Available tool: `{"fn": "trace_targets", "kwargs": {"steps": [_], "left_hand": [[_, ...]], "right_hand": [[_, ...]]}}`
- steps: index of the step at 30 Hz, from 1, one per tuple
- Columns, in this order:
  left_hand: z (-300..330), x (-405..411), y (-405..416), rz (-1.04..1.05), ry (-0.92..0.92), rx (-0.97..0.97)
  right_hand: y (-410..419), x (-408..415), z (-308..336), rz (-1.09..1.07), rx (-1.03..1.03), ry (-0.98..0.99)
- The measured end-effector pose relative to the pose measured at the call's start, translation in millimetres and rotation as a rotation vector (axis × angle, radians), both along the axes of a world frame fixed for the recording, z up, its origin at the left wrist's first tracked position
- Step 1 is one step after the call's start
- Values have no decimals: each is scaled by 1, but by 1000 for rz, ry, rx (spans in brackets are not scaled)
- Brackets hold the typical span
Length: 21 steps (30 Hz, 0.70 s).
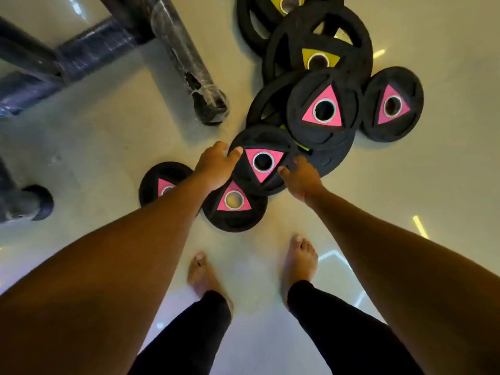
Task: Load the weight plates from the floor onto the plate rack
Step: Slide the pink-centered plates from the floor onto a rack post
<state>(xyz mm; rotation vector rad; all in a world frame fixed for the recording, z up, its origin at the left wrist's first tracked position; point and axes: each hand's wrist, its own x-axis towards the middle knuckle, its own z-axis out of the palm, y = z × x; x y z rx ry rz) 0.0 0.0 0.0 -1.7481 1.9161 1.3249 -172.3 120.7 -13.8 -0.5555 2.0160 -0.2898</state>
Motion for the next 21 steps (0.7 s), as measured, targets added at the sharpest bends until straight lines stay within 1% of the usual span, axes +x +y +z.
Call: {"fn": "trace_targets", "kwargs": {"steps": [3, 5, 6, 9, 11, 14, 17, 21], "left_hand": [[-53, -3, -9, 88, 12, -36], [-84, -4, -13, 146, 15, -12], [-95, -8, -16, 175, 4, 8], [-127, -20, -24, 214, -14, 67], [-140, -25, -24, 243, -5, 111], [-146, -28, -20, 286, 16, 127], [-138, -27, -17, 312, 11, 132], [-111, -18, -11, 359, -5, 175]], "right_hand": [[-3, -7, -52, -106, -16, 85], [-4, -13, -79, -175, -11, 103], [-6, -16, -88, -211, -14, 81], [-10, -25, -114, -351, -57, -86], [-10, -31, -125, -410, -73, -136], [-8, -41, -132, -450, -70, -191], [-6, -44, -130, -427, -36, -224], [-4, -40, -99, -438, -15, -226]]}}
